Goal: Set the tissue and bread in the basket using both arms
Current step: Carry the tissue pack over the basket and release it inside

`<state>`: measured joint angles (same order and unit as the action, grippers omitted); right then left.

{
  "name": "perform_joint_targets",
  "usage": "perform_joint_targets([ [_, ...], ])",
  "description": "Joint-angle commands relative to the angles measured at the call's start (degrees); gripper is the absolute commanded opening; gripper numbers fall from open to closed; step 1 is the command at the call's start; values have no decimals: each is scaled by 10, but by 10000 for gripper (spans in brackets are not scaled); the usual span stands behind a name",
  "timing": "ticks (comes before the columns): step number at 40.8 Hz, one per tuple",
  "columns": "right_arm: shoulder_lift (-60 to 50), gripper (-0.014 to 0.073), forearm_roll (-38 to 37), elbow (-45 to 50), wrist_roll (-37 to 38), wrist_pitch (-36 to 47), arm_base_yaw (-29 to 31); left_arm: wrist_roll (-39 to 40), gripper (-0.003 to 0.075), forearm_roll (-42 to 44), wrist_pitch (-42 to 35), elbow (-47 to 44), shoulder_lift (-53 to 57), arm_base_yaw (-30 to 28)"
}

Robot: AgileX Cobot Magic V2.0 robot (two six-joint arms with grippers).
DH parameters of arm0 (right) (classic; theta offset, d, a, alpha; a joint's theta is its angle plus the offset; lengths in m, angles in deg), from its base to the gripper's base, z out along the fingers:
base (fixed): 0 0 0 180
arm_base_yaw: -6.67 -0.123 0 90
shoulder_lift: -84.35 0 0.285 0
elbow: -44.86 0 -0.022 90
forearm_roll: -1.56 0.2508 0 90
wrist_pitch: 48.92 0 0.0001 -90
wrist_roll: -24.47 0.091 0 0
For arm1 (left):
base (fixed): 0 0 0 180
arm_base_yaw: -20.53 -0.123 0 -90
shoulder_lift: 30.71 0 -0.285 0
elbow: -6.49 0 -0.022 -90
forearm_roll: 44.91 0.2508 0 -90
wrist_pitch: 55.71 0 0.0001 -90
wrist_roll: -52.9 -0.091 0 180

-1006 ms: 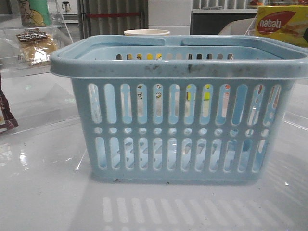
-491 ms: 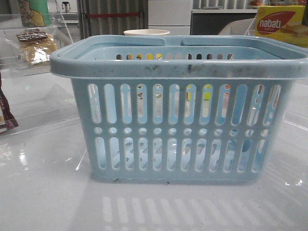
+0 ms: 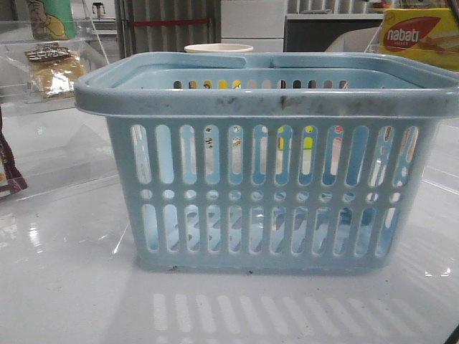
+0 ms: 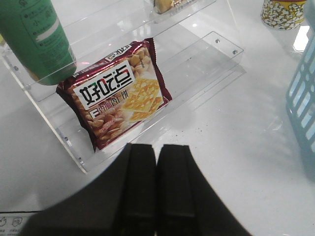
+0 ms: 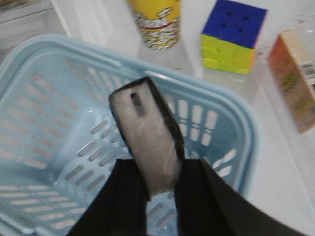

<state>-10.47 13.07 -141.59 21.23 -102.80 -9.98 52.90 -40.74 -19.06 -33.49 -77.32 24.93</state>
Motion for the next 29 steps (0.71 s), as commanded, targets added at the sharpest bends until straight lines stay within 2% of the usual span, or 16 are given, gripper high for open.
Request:
perform_joint_targets([
  [1, -10, 182, 17, 3, -5, 46, -45, 0, 92, -3, -44, 20, -1, 4],
  [8, 21, 182, 19, 22, -5, 64, -89, 0, 92, -3, -44, 20, -1, 4],
  [19, 104, 204, 23, 24, -5, 79, -100, 0, 92, -3, -44, 20, -1, 4],
  [22, 125, 281, 23, 24, -5, 84, -100, 0, 92, -3, -44, 20, -1, 4],
  [26, 143, 449, 23, 24, -6, 95, -100, 0, 92, -3, -44, 20, -1, 4],
  [29, 146, 526, 23, 24, -20, 111, -100, 0, 92, -3, -44, 20, -1, 4],
])
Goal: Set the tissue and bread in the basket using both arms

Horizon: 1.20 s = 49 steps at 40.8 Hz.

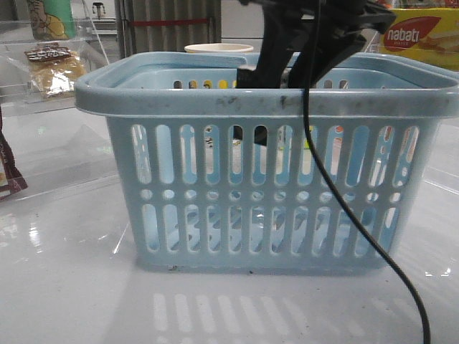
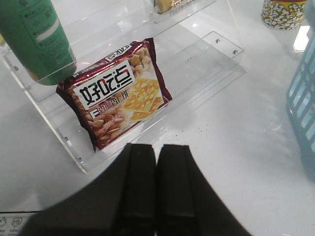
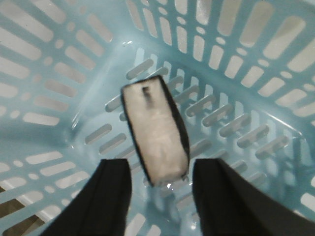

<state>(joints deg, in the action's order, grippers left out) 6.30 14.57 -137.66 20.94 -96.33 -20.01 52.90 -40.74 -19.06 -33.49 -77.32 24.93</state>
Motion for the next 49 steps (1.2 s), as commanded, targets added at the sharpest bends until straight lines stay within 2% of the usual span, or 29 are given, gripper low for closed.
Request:
perform_joint_targets([
  [1, -22, 535, 8, -15, -27, 52, 0, 0, 92, -3, -44, 20, -1, 4],
  [10, -74, 518, 8, -6, -74, 57, -3, 0, 92, -3, -44, 20, -1, 4],
  [17, -166, 518, 8, 51, -104, 72, -7, 0, 92, -3, -44, 20, -1, 4],
  [35, -420, 518, 0, 231, -105, 95, -7, 0, 92, -3, -44, 20, -1, 4],
  [49, -561, 518, -2, 351, -105, 114, -7, 0, 92, -3, -44, 20, -1, 4],
])
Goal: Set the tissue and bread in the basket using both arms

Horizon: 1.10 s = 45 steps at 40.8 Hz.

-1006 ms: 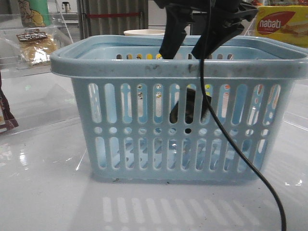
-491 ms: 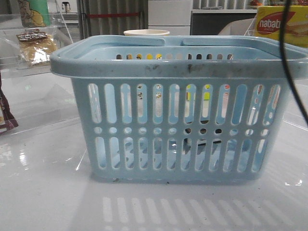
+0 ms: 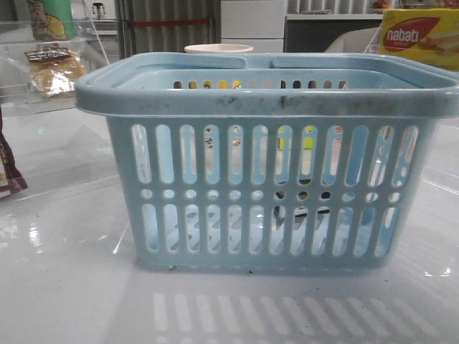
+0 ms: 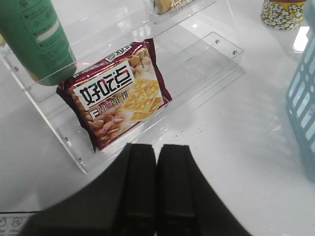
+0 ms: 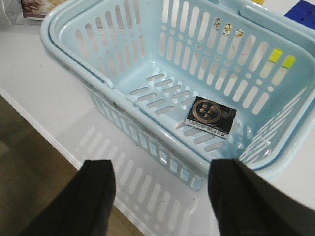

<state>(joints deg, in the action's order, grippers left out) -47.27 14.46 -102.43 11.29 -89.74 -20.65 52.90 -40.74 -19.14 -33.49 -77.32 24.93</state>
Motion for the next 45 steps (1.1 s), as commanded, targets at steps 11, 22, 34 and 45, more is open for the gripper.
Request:
perform_joint_targets([
  [11, -36, 518, -1, 9, -9, 21, -1, 0, 93, -11, -116, 20, -3, 4],
  [22, -36, 518, -1, 9, -9, 20, -1, 0, 393, -12, -146, 74, -118, 4],
  [34, -36, 518, -1, 9, -9, 20, -1, 0, 490, -12, -149, 208, -312, 4],
  [45, -36, 518, -1, 9, -9, 20, -1, 21, 557, -25, -135, 348, -494, -8],
])
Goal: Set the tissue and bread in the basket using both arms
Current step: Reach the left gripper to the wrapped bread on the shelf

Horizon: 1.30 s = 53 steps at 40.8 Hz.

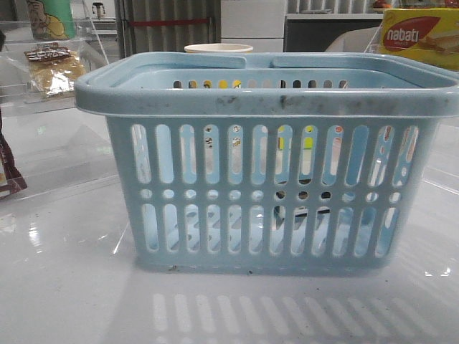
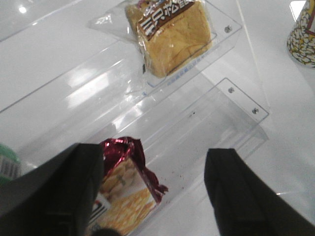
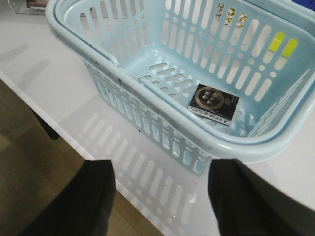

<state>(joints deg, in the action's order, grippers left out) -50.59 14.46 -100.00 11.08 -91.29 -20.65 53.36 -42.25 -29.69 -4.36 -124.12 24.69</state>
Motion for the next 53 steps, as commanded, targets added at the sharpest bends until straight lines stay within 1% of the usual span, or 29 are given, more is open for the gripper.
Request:
perform_joint_targets([
  [1, -2, 518, -1, -15, -6, 36, -1, 19, 574, -13, -23, 72, -37, -7],
  [2, -2, 518, -1, -15, -6, 36, -1, 19, 595, -14, -19, 83, -52, -8],
  [4, -2, 518, -1, -15, -6, 36, -1, 21, 613, -15, -10, 109, -73, -8],
  [10, -2, 518, -1, -15, -6, 36, -1, 21, 615, -31, -21, 164, -129, -8],
  [18, -2, 518, -1, -15, -6, 36, -1, 21, 615, -35, -85, 202, -180, -8],
  [26, -2, 518, -1, -15, -6, 36, -1, 21, 614, -79, -152, 203, -216, -8],
  [31, -2, 518, -1, -15, -6, 35, -1, 21, 612, -79, -193, 203, -229, -8],
  [34, -2, 518, -1, -15, -6, 35, -1, 21, 577, -79, -200, 203, -230, -8],
  [37, -2, 518, -1, -15, -6, 35, -1, 21, 508, -79, -201, 203, -230, -8],
  [43, -2, 518, -1, -15, -6, 35, -1, 21, 336, -79, -201, 203, -230, -8],
  [49, -2, 518, -1, -15, -6, 35, -1, 21, 211, -79, -201, 203, -230, -8],
  [53, -2, 518, -1, -15, -6, 35, -1, 21, 146, -79, -198, 203, -230, -7],
])
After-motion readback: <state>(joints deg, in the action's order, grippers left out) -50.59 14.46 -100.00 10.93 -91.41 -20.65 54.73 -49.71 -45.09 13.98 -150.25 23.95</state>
